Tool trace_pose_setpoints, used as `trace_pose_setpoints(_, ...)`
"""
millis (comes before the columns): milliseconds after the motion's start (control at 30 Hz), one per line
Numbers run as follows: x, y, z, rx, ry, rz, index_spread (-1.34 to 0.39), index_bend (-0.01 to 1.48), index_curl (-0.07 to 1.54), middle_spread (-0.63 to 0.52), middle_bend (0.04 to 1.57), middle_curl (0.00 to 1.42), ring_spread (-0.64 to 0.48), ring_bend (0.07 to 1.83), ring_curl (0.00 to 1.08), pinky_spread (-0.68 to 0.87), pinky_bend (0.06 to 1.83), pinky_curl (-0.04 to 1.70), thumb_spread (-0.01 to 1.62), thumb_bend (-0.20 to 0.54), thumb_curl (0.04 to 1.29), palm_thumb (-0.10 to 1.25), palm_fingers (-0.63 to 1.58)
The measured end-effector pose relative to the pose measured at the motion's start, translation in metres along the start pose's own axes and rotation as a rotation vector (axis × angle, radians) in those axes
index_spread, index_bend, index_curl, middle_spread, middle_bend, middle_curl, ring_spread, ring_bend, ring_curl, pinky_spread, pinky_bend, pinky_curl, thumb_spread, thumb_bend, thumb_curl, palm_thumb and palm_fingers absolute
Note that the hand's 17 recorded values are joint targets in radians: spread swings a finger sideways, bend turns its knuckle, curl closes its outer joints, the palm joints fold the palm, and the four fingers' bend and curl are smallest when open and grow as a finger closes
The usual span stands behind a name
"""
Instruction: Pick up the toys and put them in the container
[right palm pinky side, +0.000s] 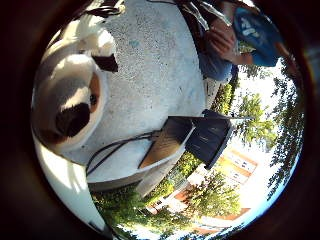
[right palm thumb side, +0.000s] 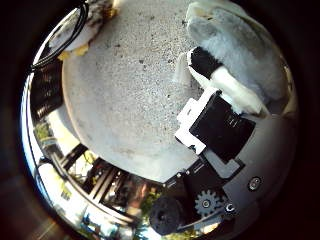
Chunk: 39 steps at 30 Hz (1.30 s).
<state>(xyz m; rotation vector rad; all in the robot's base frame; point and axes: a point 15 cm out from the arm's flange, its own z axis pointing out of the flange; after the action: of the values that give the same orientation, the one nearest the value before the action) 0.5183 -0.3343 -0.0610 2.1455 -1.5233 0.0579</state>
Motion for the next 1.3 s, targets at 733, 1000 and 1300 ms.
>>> trace_pose_setpoints(733,-0.095,0.112,-0.324,0.1,-0.441,-0.179,-0.69,0.73,1.14,-0.15,1.4,0.91,-0.1,1.56,0.77,0.14,1.67,0.77,1.13,-0.012,0.76,0.99,0.79)
trace_pose_setpoints(1000,-0.214,0.076,-0.428,0.227,-0.437,-0.345,-0.71,0.69,1.26,-0.15,1.42,0.92,-0.1,1.59,0.77,0.13,1.68,0.79,1.14,-0.011,0.8,0.98,0.77)
trace_pose_setpoints(1300,-0.352,-0.008,-0.464,0.352,-0.43,-0.423,-0.73,0.67,1.37,-0.15,1.44,0.93,-0.1,1.6,0.78,0.12,1.67,0.82,1.14,-0.024,0.8,0.85,0.72)
